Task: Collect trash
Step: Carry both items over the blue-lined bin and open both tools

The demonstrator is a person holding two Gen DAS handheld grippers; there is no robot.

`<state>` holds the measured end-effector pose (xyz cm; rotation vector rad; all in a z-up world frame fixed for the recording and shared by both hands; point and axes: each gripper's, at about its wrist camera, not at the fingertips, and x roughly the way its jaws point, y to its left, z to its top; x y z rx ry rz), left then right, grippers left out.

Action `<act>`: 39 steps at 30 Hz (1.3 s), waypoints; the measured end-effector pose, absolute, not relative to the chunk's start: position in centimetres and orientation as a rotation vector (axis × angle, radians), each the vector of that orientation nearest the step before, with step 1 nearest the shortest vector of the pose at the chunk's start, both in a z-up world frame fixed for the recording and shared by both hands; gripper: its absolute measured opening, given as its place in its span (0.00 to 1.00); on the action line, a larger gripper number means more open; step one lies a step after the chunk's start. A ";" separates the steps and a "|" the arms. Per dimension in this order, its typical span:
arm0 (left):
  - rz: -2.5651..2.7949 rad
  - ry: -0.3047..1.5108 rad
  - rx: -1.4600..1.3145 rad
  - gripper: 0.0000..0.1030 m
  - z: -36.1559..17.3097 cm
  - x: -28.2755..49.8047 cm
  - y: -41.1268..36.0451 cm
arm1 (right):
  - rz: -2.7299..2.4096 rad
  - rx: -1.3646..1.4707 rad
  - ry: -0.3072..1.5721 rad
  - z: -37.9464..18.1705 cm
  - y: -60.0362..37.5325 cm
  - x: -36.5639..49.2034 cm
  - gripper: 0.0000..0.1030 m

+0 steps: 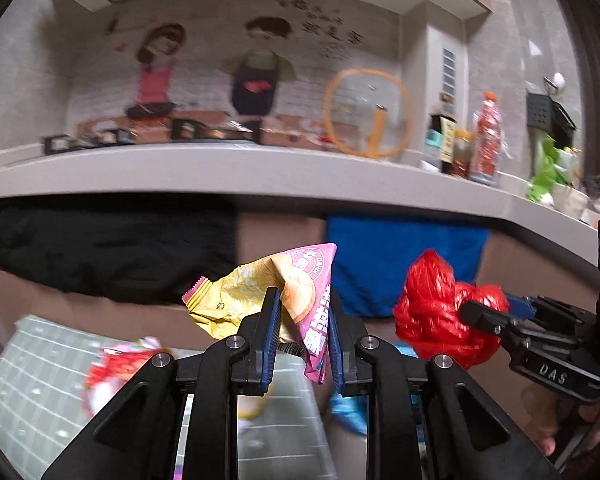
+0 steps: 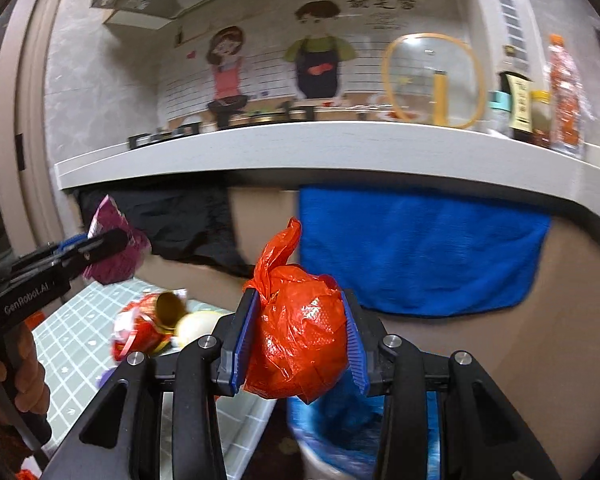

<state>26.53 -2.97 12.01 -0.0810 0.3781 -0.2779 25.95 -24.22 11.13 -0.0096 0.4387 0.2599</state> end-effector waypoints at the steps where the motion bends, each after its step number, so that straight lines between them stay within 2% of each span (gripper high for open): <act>1: -0.299 0.395 -0.081 0.22 11.5 27.0 -4.1 | 0.243 0.000 0.438 11.1 -25.3 26.1 0.37; 14: -0.452 0.607 -0.078 0.22 4.4 33.2 -14.5 | 0.100 0.084 0.518 6.9 -34.8 29.2 0.37; 28: -0.542 0.881 -0.129 0.22 -4.3 37.1 -17.9 | 0.106 0.172 0.681 -0.3 -36.7 33.2 0.38; 32: -0.532 0.915 -0.134 0.23 -5.4 37.9 -18.1 | 0.108 0.178 0.693 -1.4 -36.6 33.2 0.42; 35: -0.524 0.893 -0.150 0.33 -5.1 38.0 -17.5 | 0.114 0.211 0.692 -1.8 -37.1 33.1 0.46; 37: -0.498 0.853 -0.166 0.45 -4.6 38.2 -16.6 | 0.118 0.238 0.691 -2.0 -37.5 32.8 0.48; 39: -0.472 0.825 -0.178 0.49 -4.0 38.2 -15.9 | 0.102 0.237 0.692 -1.9 -37.5 32.5 0.48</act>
